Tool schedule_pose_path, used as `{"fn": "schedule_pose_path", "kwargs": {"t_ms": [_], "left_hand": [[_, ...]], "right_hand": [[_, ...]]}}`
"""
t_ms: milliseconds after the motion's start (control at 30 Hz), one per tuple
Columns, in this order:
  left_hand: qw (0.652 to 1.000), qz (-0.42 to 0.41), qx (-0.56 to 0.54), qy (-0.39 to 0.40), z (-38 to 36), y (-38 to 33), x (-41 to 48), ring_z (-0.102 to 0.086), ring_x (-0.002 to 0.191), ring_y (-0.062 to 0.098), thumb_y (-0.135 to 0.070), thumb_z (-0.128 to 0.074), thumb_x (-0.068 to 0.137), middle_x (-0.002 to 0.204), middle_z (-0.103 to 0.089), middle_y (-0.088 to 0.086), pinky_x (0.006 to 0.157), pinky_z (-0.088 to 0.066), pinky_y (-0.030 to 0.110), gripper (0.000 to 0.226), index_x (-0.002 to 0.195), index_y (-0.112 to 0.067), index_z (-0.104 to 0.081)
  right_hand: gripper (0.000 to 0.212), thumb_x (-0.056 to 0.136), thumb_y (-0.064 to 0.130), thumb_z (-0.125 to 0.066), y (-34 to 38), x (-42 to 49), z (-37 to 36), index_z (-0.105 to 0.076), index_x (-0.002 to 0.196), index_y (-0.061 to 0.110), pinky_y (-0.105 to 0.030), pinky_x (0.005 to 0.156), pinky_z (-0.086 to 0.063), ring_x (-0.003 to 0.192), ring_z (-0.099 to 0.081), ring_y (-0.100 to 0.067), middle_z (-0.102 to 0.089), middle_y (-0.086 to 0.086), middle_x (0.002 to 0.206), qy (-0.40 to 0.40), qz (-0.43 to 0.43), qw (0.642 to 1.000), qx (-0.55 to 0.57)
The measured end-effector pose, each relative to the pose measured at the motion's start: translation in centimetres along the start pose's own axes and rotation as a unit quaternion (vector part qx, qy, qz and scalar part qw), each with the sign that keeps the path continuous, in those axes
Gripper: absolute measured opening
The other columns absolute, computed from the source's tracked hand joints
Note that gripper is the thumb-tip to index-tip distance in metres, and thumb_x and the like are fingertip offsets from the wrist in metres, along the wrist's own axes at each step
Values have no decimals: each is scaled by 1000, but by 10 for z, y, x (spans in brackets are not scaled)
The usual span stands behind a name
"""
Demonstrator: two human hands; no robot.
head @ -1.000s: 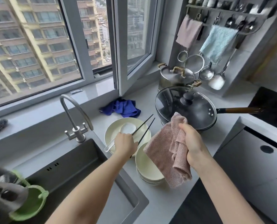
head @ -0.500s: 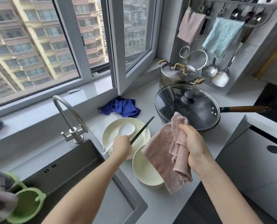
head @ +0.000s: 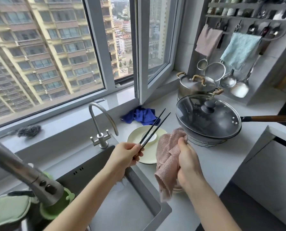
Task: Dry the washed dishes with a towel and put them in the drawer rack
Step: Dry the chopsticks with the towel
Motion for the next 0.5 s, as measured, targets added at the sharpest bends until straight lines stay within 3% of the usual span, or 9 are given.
{"fn": "schedule_pose_path", "kwargs": {"t_ms": [100,133,233,333,400,500], "left_hand": [[1000,-5,10,14,17,-1,-33,-42,51,11,-16,-51,96,61,-57,3,48,-33,19,31,80,3,-69],[999,-16,32,13,23,0,-42,-41,53,14,-19,-52,96,61,-56,5,50,-33,23,33,78,5,-68],[987,-66,146,-24,41,5,-65,-41,50,15,-23,-54,94,53,-53,6,51,-35,23,38,70,3,-66],[961,-90,255,-54,59,10,-80,-42,42,11,-26,-55,93,47,-55,2,52,-37,24,40,62,-2,-66],[958,-74,272,-52,70,16,-87,-40,35,4,-26,-55,93,42,-52,-4,48,-36,20,41,59,-7,-66],[961,-43,269,-44,85,28,-100,-40,40,9,-24,-56,92,44,-49,-2,49,-35,20,40,59,-4,-66]], "right_hand": [[40,94,49,-46,-25,-19,-29,-60,114,17,-52,91,-50,96,-64,-32,-67,-16,103,43,-18,999,15],[36,98,43,-44,-33,-26,-40,-59,115,16,-46,86,-54,93,-66,-30,-67,-15,102,65,-23,997,29],[24,99,18,-48,-52,-49,-73,-56,119,7,-43,90,-53,101,-66,-28,-67,-16,110,126,-14,990,68],[14,94,5,-54,-77,-56,-87,-54,105,-4,-40,80,-50,88,-57,-30,-57,-19,96,115,-18,990,76],[5,92,1,-54,-88,-58,-91,-53,97,-1,-39,75,-46,83,-49,-30,-48,-17,92,97,-42,990,92],[11,92,-4,-51,-89,-54,-89,-57,83,-1,-27,54,-55,57,-63,-22,-60,-13,69,60,-82,988,113]]}}
Point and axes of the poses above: each hand's wrist, its own x-axis towards the middle knuckle, its own z-axis out of the back of the hand, y = z × x, the point moved 5 cm from there along x, towards the middle knuckle
